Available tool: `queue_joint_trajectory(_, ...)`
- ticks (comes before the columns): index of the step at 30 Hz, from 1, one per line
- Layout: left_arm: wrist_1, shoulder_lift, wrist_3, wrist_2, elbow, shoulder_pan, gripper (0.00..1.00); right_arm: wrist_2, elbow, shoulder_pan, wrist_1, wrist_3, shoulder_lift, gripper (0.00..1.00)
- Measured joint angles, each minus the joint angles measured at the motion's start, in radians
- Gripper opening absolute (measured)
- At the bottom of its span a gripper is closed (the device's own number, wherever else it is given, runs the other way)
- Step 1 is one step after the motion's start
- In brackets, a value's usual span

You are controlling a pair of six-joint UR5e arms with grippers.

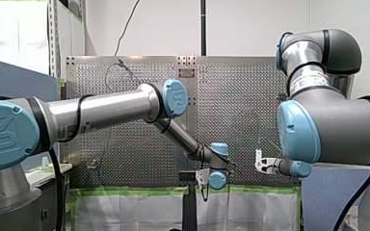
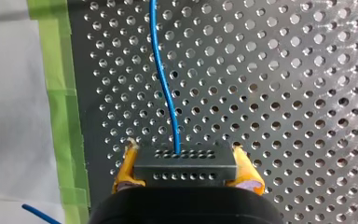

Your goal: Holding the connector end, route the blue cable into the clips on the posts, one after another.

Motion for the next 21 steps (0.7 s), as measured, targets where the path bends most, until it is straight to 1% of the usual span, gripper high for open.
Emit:
queue_joint_trajectory(3,0.0,-0.001,0.0,0.016,0.006,0.005,0.0,0.009,-0.014,0.0,0.004,0.004,0.007,0.0)
queue_joint_trajectory(5,0.0,-0.001,-0.001,0.022,0.01,0.008,0.0,0.012,-0.025,0.001,0.013,0.0,0.019,0.0)
queue_joint_trajectory(9,0.0,-0.002,-0.001,0.034,0.023,0.016,0.0,0.014,-0.053,0.004,0.035,-0.018,0.044,0.0)
queue_joint_trajectory(12,-0.003,-0.003,-0.001,0.041,0.031,0.025,0.0,0.016,-0.069,0.004,0.051,-0.03,0.05,0.0)
queue_joint_trajectory(21,-0.004,-0.004,-0.001,0.061,0.037,0.05,0.0,0.02,-0.115,0.0,0.07,-0.035,0.051,0.0)
